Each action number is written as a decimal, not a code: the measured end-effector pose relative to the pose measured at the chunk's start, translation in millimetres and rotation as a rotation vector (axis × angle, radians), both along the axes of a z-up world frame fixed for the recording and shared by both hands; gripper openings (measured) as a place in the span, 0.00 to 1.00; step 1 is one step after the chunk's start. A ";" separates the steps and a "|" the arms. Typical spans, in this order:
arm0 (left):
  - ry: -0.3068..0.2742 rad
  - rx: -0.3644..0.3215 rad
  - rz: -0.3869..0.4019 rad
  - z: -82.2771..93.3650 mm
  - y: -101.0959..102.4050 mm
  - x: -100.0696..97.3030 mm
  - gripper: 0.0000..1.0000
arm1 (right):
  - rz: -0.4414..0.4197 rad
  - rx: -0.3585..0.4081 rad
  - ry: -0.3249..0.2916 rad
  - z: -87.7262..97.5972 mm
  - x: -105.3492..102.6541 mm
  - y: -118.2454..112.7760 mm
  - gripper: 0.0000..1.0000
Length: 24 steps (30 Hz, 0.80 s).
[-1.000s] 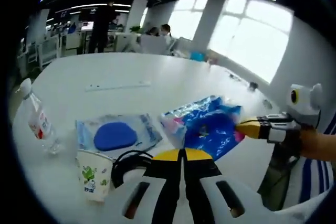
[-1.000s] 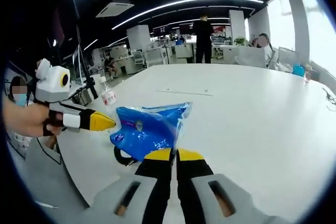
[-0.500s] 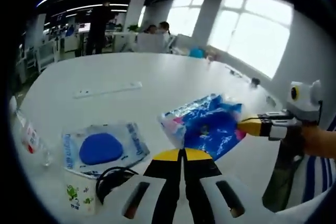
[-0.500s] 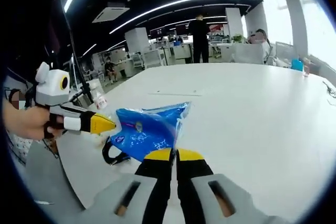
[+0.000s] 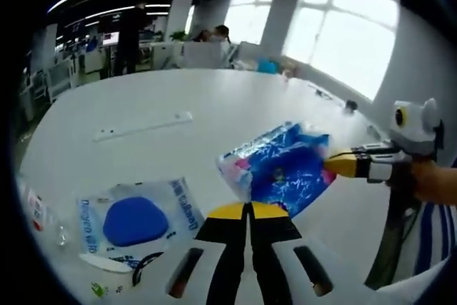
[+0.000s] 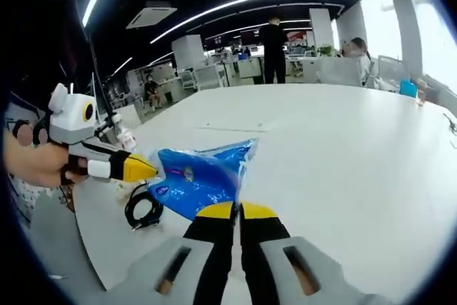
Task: Arrange the tabletop items into an orderly group along one side of the table until the central work area is clear of visible clutter.
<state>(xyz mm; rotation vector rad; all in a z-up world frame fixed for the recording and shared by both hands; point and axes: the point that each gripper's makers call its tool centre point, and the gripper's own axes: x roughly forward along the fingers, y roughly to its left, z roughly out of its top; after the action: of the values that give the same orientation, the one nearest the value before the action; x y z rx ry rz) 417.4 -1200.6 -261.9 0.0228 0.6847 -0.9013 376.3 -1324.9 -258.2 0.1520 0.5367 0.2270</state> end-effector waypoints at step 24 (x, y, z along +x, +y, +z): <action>0.095 0.031 0.024 -56.5 -22.2 37.3 0.00 | 0.007 0.032 0.087 -57.6 36.6 -22.4 0.00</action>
<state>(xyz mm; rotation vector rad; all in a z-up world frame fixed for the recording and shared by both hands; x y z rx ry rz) 454.8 -1222.7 -318.4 -0.0012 0.7859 -0.8726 412.9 -1347.3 -315.7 0.1921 0.6206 0.2373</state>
